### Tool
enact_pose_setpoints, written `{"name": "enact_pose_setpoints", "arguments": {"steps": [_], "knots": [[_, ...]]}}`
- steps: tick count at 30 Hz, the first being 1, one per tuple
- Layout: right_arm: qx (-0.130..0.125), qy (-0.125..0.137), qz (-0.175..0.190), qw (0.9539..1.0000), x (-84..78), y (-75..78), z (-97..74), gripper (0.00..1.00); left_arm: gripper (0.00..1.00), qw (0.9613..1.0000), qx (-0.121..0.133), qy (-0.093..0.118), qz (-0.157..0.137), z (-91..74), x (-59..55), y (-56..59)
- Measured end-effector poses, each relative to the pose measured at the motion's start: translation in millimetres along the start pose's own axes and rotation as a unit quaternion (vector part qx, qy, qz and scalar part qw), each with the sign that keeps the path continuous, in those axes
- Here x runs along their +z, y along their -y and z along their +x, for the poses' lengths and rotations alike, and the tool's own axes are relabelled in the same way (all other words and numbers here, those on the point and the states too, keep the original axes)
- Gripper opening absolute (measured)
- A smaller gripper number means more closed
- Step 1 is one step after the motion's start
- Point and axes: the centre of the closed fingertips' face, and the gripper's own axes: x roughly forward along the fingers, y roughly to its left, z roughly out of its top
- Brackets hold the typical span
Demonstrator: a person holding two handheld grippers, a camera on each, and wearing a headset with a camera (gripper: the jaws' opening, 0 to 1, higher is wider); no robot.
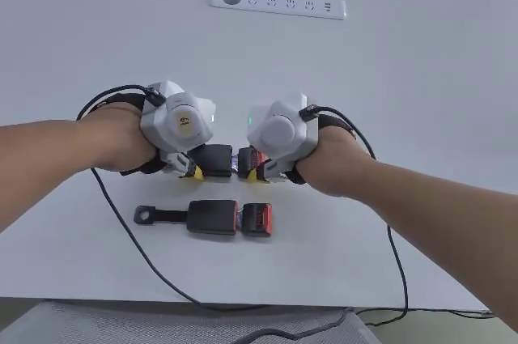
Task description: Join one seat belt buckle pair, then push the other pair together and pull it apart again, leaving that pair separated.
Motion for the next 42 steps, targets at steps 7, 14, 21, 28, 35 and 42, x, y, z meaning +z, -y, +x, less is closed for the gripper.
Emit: {"name": "enact_pose_setpoints", "arguments": {"steps": [7, 14, 21, 28, 35, 42], "knots": [[-0.001, -0.006, 0.006, 1.0, -4.4, -1.1, -2.6, 0.3, 0.32, 1.0, 0.0, 0.001, 0.0, 0.1, -0.5, -0.3], [-0.005, -0.011, 0.006, 0.9999, -11.3, -1.3, -5.9, 0.31, 0.32, 1.0, 0.001, 0.001, -0.003, -0.2, -1.3, -0.2], [-0.005, -0.002, 0.009, 0.9999, -13.6, -1.8, -6.2, 0.31, 0.32, 0.9999, 0.001, 0.011, -0.003, -0.8, -1.2, -0.2], [-0.007, 0.001, 0.017, 0.9998, -23.7, -2.9, -10.5, 0.32, 0.32, 0.9999, 0.0, 0.012, -0.002, -1.3, -0.4, 0.2], [-0.015, 0.002, 0.04, 0.9991, -44.3, -5.0, -21.3, 0.32, 0.32, 0.9999, 0.001, 0.011, -0.003, -1.5, 0.1, 0.7], [-0.014, -0.003, 0.057, 0.9983, -73.4, -7.4, -35.6, 0.32, 0.32, 0.9999, 0.002, 0.011, -0.004, -0.9, -0.1, 0.5]]}}
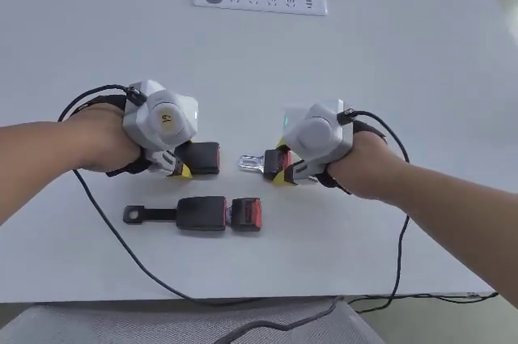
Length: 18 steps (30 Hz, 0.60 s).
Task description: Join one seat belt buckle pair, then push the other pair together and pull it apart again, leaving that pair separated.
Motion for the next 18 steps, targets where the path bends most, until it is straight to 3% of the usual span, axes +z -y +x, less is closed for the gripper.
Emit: {"name": "enact_pose_setpoints", "arguments": {"steps": [7, 18], "knots": [[0.0, -0.004, 0.008, 1.0, -21.1, 1.3, -11.1, 0.32, 0.32, 1.0, 0.001, 0.0, -0.002, 0.5, 0.3, 0.3], [0.013, -0.021, -0.003, 0.9997, -39.1, 1.0, -21.1, 0.32, 0.32, 1.0, 0.002, 0.0, -0.005, 0.2, 0.8, 0.8]]}}
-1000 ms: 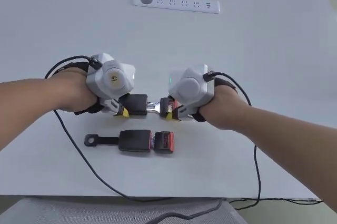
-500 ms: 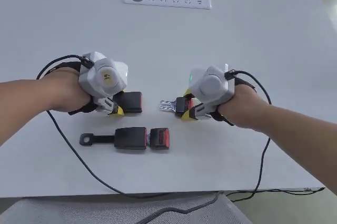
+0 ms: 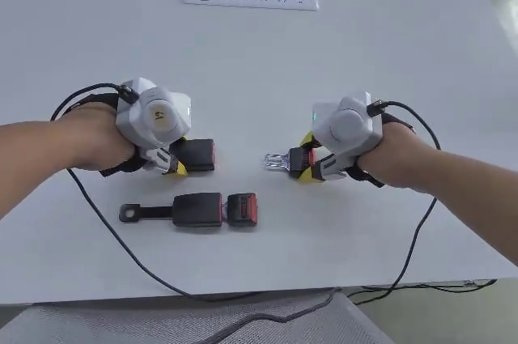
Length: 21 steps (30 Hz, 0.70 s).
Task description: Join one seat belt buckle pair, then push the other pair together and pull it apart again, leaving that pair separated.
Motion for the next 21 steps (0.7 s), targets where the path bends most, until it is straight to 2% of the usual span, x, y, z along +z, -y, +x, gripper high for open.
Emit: {"name": "enact_pose_setpoints", "arguments": {"steps": [7, 14, 21], "knots": [[0.002, -0.009, -0.003, 1.0, -3.9, 1.4, -4.0, 0.33, 0.33, 1.0, -0.002, -0.001, 0.003, -0.3, 0.2, 0.3], [0.002, -0.018, -0.01, 0.9998, -5.2, -0.5, -1.2, 0.34, 0.33, 0.9997, -0.004, -0.021, 0.009, 0.6, 1.4, 0.6], [0.0, -0.014, -0.002, 0.9999, -3.3, -0.3, -2.9, 0.34, 0.33, 0.9998, -0.002, -0.018, 0.002, 0.5, 0.8, 0.0]]}}
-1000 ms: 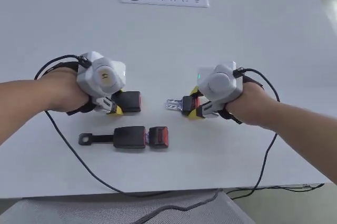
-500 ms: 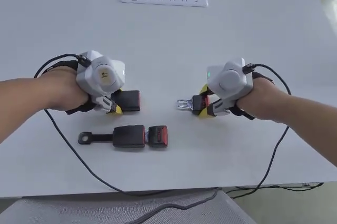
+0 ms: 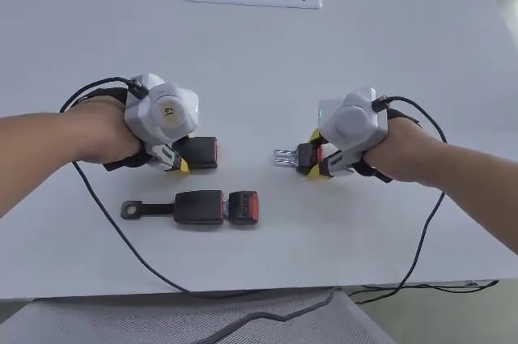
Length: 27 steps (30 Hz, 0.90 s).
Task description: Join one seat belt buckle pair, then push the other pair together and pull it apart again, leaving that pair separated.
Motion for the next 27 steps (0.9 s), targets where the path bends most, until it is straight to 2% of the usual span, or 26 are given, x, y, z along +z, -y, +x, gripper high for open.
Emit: {"name": "enact_pose_setpoints", "arguments": {"steps": [5, 8, 10, 12, 17, 23, 25, 27], "knots": [[-0.008, 0.01, 0.009, 0.9999, 3.4, -0.2, -0.7, 0.38, 0.35, 1.0, 0.003, 0.002, -0.004, -0.3, -0.2, -0.6], [-0.014, 0.018, 0.016, 0.9996, 6.5, 1.0, -2.0, 0.4, 0.41, 0.9999, 0.012, 0.003, 0.01, -0.9, 0.8, -2.1], [-0.022, 0.028, 0.02, 0.9992, 11.3, 1.9, -6.0, 0.41, 0.46, 0.9999, 0.012, 0.002, 0.004, -0.6, 0.0, -0.5], [-0.028, 0.036, 0.027, 0.9986, 12.3, 2.9, -5.3, 0.42, 0.47, 0.9999, 0.016, 0.003, 0.003, -2.7, -0.7, 1.9], [-0.047, 0.06, 0.046, 0.996, 20.6, -2.0, -15.7, 0.45, 0.52, 0.9983, 0.042, 0.028, -0.029, -16.1, 3.2, 2.4], [-0.083, 0.093, 0.075, 0.9894, 25.9, -10.3, -26.8, 0.51, 0.59, 0.991, 0.085, 0.068, -0.078, -40.7, 2.5, 7.0], [-0.097, 0.108, 0.09, 0.9853, 30.2, -15.7, -32.9, 0.52, 0.62, 0.987, 0.102, 0.08, -0.096, -48.8, -1.7, 10.2], [-0.103, 0.115, 0.096, 0.9833, 32.1, -20.8, -35.9, 0.55, 0.63, 0.9811, 0.112, 0.097, -0.124, -56.9, -5.9, 16.4]]}}
